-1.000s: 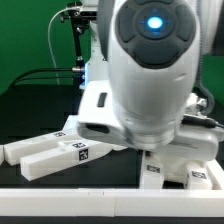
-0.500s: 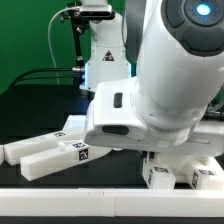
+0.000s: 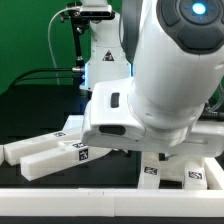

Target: Assemble chair

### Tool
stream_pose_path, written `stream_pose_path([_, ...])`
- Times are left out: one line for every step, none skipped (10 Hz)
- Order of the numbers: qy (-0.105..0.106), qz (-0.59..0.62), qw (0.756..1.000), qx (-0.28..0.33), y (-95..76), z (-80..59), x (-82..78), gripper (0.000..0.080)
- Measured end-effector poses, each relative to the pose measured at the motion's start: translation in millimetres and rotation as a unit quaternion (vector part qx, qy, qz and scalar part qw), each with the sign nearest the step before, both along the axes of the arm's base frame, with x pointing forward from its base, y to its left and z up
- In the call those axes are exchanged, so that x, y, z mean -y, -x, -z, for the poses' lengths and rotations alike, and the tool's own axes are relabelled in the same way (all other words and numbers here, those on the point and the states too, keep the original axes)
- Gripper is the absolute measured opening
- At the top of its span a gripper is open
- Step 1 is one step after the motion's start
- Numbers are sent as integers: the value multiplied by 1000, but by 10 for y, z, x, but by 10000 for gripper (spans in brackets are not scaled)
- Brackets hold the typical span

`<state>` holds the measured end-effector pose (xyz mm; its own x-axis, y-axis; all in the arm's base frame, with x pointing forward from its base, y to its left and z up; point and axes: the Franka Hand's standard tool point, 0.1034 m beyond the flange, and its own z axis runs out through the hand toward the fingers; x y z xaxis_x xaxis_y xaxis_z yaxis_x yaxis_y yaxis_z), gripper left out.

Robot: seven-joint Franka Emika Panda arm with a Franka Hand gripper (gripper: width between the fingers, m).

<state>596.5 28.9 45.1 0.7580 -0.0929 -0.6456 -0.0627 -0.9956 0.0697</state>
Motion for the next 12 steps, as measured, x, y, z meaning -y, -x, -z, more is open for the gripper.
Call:
stream_pose_path([1,2,1000,17,-100,-25,46,591])
stream_pose_path([-1,2,997,73,-274,-102,90,632])
stream_pose_path([-2,7,995,99,-274,-214,139,645])
stream_pose_path([-3,10,991,133,-296,-293,197,645])
stream_pose_path([-3,13,987,163,-315,-391,288,649])
stream_pose_path([0,17,979,203,-336,-469,379,649])
stream_pose_path([1,21,972,236,-312,-493,408,649])
stream_pose_path([2,19,967,255,-317,-468,391,649])
stream_pose_path([5,16,955,296,-405,-465,385,649])
stream_pose_path([7,15,947,322,-419,-463,386,649])
stream_pose_path([11,13,933,360,-468,-457,389,649])
stream_pose_path([10,21,935,354,-414,-432,405,649])
